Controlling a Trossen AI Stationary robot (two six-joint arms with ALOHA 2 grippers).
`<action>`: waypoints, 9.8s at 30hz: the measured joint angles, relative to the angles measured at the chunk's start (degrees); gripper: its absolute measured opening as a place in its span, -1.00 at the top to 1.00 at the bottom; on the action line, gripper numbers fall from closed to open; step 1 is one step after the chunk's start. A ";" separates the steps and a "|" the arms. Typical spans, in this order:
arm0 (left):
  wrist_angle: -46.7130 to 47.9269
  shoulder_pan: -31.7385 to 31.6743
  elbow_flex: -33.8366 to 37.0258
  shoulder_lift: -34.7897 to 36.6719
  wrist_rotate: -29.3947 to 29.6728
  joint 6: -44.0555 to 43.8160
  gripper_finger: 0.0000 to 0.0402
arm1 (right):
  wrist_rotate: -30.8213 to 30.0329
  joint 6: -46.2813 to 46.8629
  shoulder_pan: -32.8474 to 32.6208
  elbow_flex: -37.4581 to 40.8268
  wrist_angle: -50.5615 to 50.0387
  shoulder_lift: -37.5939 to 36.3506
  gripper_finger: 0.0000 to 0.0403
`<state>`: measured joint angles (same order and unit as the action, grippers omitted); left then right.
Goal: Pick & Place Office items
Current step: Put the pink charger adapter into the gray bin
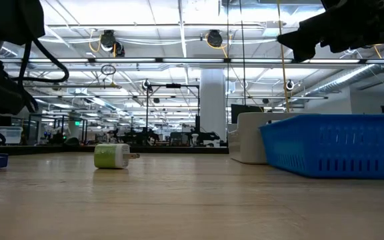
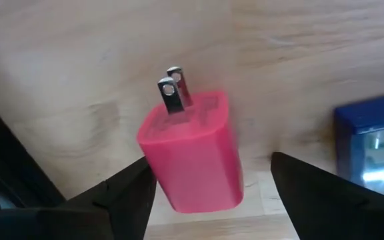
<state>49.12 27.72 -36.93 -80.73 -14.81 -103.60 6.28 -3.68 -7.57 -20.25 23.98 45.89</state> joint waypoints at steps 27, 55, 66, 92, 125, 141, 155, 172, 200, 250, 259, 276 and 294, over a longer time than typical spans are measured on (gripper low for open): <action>0.24 -0.29 -0.09 -0.61 7.46 8.33 0.21 | -0.02 0.02 0.00 0.00 -0.34 0.00 -0.10; -40.49 -27.72 -6.58 6.76 47.05 82.58 0.24 | -12.09 -3.80 0.47 0.02 16.37 8.74 -0.10; -71.65 -42.52 -0.63 6.74 20.84 95.60 0.19 | -15.49 -3.10 8.00 0.01 29.75 19.77 -0.10; -84.32 -38.18 2.12 6.74 7.13 94.32 0.17 | -15.80 -28.57 7.58 -23.52 34.79 48.02 -0.22; -86.91 -37.27 -2.19 1.10 -0.15 82.50 0.11 | -25.47 -45.00 3.20 -25.99 36.15 48.65 -0.42; -86.63 -36.33 -2.19 1.10 -0.57 82.41 0.10 | -25.28 -45.46 2.19 -25.99 36.19 48.65 -0.34; -86.88 -36.32 -2.19 1.16 -1.51 81.90 0.19 | -25.32 -45.59 2.21 -25.99 35.88 48.65 -0.01; -86.59 -36.19 -2.19 1.16 -2.32 81.47 0.20 | -22.49 -46.04 2.21 -25.99 35.20 48.65 0.14; -76.54 -45.35 -2.12 10.70 -16.46 88.49 -0.65 | -22.68 -37.30 2.21 -25.99 33.30 48.65 0.18; -58.70 -53.64 21.20 51.57 -1.06 100.93 -0.60 | -14.97 7.89 12.20 5.93 24.14 4.18 0.18; -56.24 -53.52 21.20 52.86 5.22 102.35 -0.62 | -12.06 9.05 12.13 8.07 17.49 1.38 0.18; -54.06 -53.50 21.18 51.11 7.41 101.86 -0.57 | -10.55 16.72 11.58 -3.99 -20.34 1.12 0.18; -54.05 -53.52 21.18 51.10 7.41 101.84 -0.55 | -10.66 19.50 10.29 -7.48 -34.02 4.12 0.18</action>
<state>-4.94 -25.80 -15.75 -29.63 -7.40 -1.76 -4.38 15.81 2.72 -27.73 -10.05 50.01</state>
